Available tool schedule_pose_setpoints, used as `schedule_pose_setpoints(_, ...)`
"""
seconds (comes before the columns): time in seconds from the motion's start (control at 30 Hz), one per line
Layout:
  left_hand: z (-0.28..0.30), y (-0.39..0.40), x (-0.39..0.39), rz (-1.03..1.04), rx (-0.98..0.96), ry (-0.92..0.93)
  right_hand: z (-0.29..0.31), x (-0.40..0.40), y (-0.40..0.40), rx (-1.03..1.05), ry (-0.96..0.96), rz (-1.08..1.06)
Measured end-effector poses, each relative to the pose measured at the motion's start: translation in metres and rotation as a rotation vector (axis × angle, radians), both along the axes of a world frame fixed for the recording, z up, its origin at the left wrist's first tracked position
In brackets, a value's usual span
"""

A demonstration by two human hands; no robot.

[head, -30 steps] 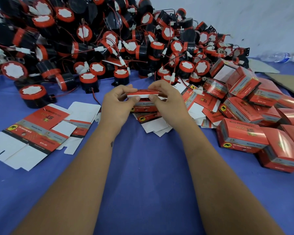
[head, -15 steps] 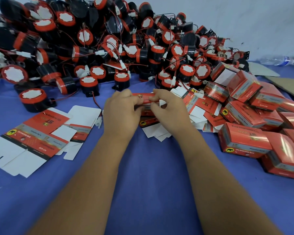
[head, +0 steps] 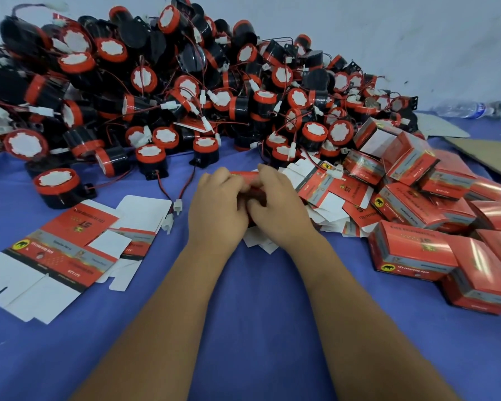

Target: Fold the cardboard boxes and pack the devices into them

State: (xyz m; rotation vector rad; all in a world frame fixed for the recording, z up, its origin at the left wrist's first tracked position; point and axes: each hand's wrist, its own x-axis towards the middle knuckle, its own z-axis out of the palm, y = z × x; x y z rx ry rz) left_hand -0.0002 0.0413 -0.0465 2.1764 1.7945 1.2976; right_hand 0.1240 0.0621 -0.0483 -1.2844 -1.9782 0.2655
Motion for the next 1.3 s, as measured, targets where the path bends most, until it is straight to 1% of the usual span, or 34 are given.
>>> schedule_pose_setpoints(0.03, 0.0, 0.0, -0.001, -0.012, -0.007, -0.064, 0.001, 0.0, 0.001, -0.029, 0.033, 0.017)
schedule_pose_setpoints(0.1, -0.001, 0.001, -0.006, -0.017, 0.005, -0.199, 0.005, 0.003, 0.002, -0.011, 0.055, 0.028)
schedule_pose_setpoints(0.23, 0.0, 0.005, -0.011, 0.045, 0.068, -0.259, 0.016, 0.008, -0.001, 0.074, 0.11, -0.011)
schedule_pose_setpoints(0.3, -0.001, 0.008, -0.01, 0.06, 0.066, -0.304, 0.024, 0.017, 0.0, 0.194, 0.155, -0.132)
schedule_pose_setpoints(0.33, -0.002, 0.009, -0.01, 0.055, 0.039, -0.325, 0.03, 0.025, 0.0, 0.259, 0.191, -0.23)
schedule_pose_setpoints(0.4, -0.004, 0.009, -0.008, 0.002, -0.057, -0.362, 0.038, 0.048, -0.001, 0.36, 0.245, -0.486)
schedule_pose_setpoints(0.43, -0.004, 0.008, -0.006, -0.034, -0.103, -0.366, 0.04, 0.061, -0.001, 0.376, 0.226, -0.637)
schedule_pose_setpoints(0.5, -0.006, 0.007, -0.003, -0.086, -0.172, -0.311, 0.042, 0.084, -0.002, 0.305, 0.063, -0.924)
schedule_pose_setpoints(0.53, -0.007, 0.006, -0.002, -0.094, -0.217, -0.244, 0.041, 0.091, -0.003, 0.239, -0.021, -1.024)
schedule_pose_setpoints(0.57, -0.008, 0.007, -0.001, -0.095, -0.27, -0.147, 0.04, 0.094, -0.003, 0.18, -0.079, -1.08)
schedule_pose_setpoints(0.63, -0.009, 0.009, -0.001, -0.086, -0.361, 0.059, 0.039, 0.091, -0.003, 0.127, -0.141, -1.085)
schedule_pose_setpoints(0.67, -0.009, 0.009, 0.0, -0.074, -0.383, 0.125, 0.038, 0.086, -0.003, 0.137, -0.163, -1.053)
schedule_pose_setpoints(0.7, -0.009, 0.01, 0.0, -0.059, -0.392, 0.15, 0.037, 0.079, -0.003, 0.169, -0.189, -1.0)
schedule_pose_setpoints(0.77, -0.01, 0.01, -0.001, -0.042, -0.387, 0.103, 0.035, 0.062, -0.002, 0.269, -0.251, -0.805)
schedule_pose_setpoints(0.8, -0.01, 0.01, -0.001, -0.038, -0.379, 0.036, 0.032, 0.055, 0.0, 0.296, -0.261, -0.67)
schedule_pose_setpoints(0.83, -0.01, 0.01, -0.002, -0.032, -0.364, -0.055, 0.029, 0.048, 0.001, 0.272, -0.248, -0.543)
schedule_pose_setpoints(0.9, -0.009, 0.013, -0.006, 0.01, -0.298, -0.243, 0.021, 0.036, 0.001, 0.148, -0.226, -0.381)
schedule_pose_setpoints(0.97, -0.006, 0.017, -0.013, 0.072, -0.207, -0.428, 0.014, 0.028, 0.0, 0.134, -0.248, -0.309)
schedule_pose_setpoints(1.03, -0.002, 0.018, -0.019, 0.085, -0.125, -0.698, 0.012, 0.02, -0.002, 0.185, -0.231, -0.211)
schedule_pose_setpoints(1.1, 0.0, 0.016, -0.023, 0.054, -0.086, -0.984, 0.012, 0.012, -0.004, 0.187, -0.189, -0.114)
schedule_pose_setpoints(1.2, 0.004, 0.017, -0.029, 0.016, -0.115, -1.292, 0.012, 0.005, -0.006, 0.095, -0.195, -0.06)
schedule_pose_setpoints(1.3, 0.009, 0.02, -0.036, -0.036, -0.173, -1.476, 0.014, 0.005, -0.01, 0.07, -0.199, -0.038)
